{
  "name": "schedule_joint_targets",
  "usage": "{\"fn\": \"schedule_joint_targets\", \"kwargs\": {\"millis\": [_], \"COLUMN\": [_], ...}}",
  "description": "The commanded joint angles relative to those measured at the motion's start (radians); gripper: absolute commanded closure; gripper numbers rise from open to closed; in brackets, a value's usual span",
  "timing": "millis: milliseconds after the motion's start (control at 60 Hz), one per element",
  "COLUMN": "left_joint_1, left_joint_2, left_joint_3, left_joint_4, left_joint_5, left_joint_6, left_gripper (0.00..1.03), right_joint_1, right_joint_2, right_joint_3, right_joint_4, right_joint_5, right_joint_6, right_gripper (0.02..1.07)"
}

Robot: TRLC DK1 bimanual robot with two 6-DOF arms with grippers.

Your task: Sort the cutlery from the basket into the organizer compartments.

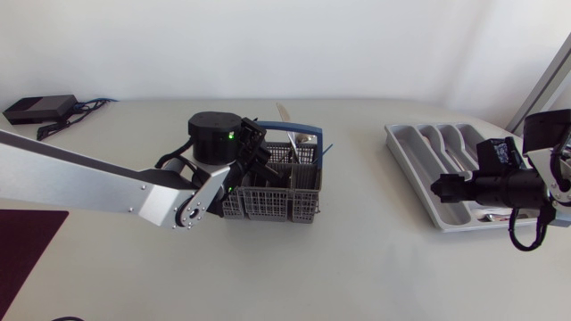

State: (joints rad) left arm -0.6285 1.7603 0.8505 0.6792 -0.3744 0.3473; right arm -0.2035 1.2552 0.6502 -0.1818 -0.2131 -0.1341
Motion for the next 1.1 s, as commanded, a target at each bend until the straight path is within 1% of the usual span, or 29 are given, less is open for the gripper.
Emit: {"fn": "schedule_joint_targets", "kwargs": {"millis": [0,217,517,733,1083], "left_joint_1": [0.003,-0.005,-0.034,-0.073,-0.140], "left_joint_2": [0.024,0.030,-0.004,-0.042,-0.105], "left_joint_3": [0.039,0.042,-0.018,-0.099,-0.240], "left_joint_4": [0.013,0.014,0.048,0.115,0.272], "left_joint_5": [-0.018,-0.035,-0.043,-0.049,-0.057], "left_joint_6": [0.028,0.032,0.041,0.071,0.139], "left_gripper": [0.80,1.00,1.00,1.00,1.00], "right_joint_1": [0.009,0.010,0.015,0.015,0.032], "right_joint_2": [-0.014,-0.019,-0.019,-0.017,-0.017], "right_joint_3": [-0.029,-0.030,-0.035,-0.040,-0.047], "right_joint_4": [0.012,0.012,0.015,0.022,0.025], "right_joint_5": [0.000,0.001,0.009,0.012,0.035], "right_joint_6": [-0.006,-0.004,-0.002,-0.002,0.001], "right_gripper": [0.35,0.35,0.35,0.35,0.35]}}
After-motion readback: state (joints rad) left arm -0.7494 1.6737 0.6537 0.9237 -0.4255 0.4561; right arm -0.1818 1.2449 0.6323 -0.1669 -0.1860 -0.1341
